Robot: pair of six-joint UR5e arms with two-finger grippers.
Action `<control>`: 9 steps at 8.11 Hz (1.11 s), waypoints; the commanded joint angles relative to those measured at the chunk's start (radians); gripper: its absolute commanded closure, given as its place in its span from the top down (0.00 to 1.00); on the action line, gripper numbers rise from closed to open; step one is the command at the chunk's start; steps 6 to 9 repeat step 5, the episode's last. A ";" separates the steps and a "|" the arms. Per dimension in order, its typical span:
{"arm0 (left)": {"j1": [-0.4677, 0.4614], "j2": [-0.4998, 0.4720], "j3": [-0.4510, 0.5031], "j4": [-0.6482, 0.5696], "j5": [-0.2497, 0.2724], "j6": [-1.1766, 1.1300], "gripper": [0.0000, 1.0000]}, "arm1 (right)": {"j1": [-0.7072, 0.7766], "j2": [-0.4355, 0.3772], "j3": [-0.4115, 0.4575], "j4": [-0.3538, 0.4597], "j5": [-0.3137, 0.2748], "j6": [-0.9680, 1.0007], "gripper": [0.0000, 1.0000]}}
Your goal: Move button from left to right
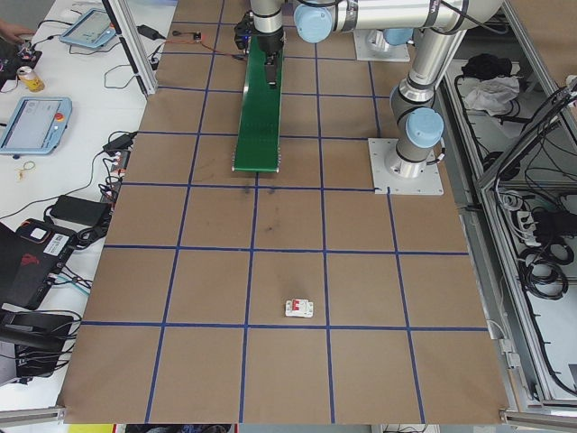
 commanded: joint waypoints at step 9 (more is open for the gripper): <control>0.000 0.006 0.000 -0.001 0.005 0.000 1.00 | 0.011 0.002 0.000 0.005 -0.010 0.000 1.00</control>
